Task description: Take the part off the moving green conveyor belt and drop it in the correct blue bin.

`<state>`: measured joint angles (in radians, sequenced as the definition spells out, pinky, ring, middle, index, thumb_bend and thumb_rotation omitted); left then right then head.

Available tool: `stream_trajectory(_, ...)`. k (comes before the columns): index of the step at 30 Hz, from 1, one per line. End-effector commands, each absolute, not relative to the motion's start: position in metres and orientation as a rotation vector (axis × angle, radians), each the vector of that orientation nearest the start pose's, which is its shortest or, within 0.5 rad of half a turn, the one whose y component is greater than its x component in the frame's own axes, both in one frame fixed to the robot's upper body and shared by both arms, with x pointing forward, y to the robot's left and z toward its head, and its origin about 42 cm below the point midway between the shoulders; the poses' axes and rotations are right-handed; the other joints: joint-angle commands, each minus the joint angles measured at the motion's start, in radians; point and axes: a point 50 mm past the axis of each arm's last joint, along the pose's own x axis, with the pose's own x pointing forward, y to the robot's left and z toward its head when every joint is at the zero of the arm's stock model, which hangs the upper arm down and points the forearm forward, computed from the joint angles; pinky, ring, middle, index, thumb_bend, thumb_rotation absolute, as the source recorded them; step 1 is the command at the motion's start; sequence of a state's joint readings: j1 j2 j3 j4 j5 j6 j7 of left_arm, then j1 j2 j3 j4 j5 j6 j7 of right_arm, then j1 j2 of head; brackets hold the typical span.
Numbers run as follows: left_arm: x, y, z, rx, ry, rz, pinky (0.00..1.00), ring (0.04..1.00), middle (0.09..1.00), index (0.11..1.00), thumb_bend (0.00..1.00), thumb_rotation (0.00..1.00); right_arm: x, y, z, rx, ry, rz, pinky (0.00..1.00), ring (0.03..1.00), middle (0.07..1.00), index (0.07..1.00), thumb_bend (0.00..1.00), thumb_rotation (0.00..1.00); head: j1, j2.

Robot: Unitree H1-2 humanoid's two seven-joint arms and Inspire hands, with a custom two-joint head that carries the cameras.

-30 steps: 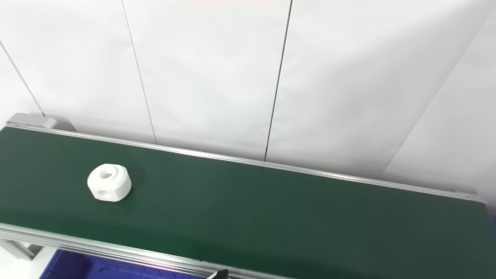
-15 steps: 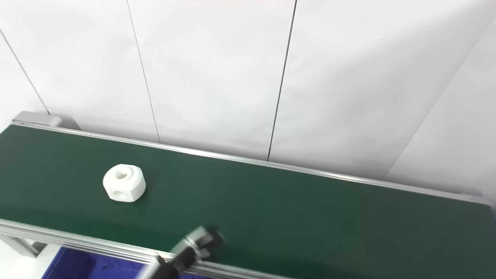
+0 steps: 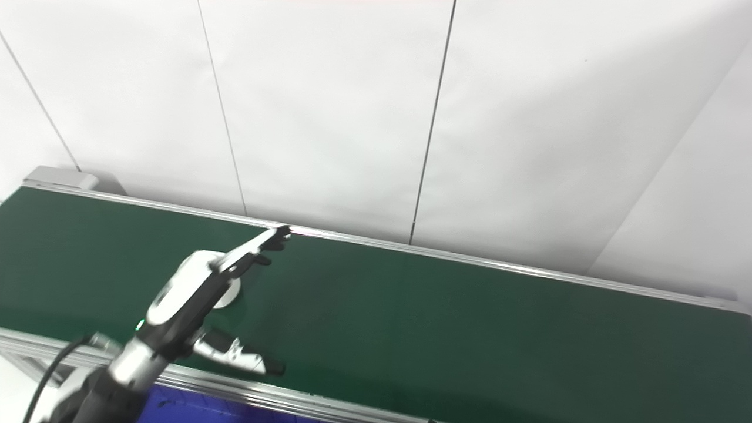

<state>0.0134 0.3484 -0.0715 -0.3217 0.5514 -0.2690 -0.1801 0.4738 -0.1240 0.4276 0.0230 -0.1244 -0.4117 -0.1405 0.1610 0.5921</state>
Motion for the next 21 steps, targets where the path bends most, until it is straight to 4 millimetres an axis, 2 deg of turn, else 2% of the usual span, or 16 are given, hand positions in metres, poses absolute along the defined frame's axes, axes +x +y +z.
stream_trajectory(1, 0.283, 0.265, 0.215, 1.071, -0.527, -0.326, 0.67, 0.826, 0.892, 0.926, 1.00, 0.26, 0.091, -0.161, 0.034, -0.053, 0.000, 0.235, 0.96, 0.956, 0.977, 1.000, 0.87, 1.00, 0.006, -0.006)
stream_trajectory(7, 0.319, 0.271, 0.236, 1.286, -0.476, -0.360, 0.67, 0.839, 0.867, 0.909, 1.00, 0.21, 0.092, -0.163, 0.032, -0.058, 0.006, 0.235, 0.94, 0.949, 0.975, 1.000, 0.87, 1.00, 0.011, -0.008)
stream_trajectory(12, 0.348, 0.280, 0.246, 1.442, -0.382, -0.376, 0.74, 0.858, 0.885, 0.922, 1.00, 0.21, 0.092, -0.161, 0.032, -0.052, 0.006, 0.233, 0.94, 0.948, 0.971, 1.000, 0.88, 1.00, 0.007, -0.002)
stream_trajectory(15, 0.363, 0.284, 0.245, 1.526, -0.328, -0.407, 0.77, 0.861, 0.889, 0.921, 1.00, 0.20, 0.092, -0.160, 0.033, -0.055, 0.002, 0.234, 0.94, 0.947, 0.969, 1.000, 0.87, 1.00, 0.006, -0.001)
stream_trajectory(21, 0.384, 0.291, 0.230, 1.591, -0.261, -0.463, 0.76, 0.863, 0.900, 0.909, 1.00, 0.21, 0.093, -0.160, 0.033, -0.053, 0.002, 0.235, 0.94, 0.948, 0.969, 1.000, 0.88, 1.00, 0.008, 0.002)
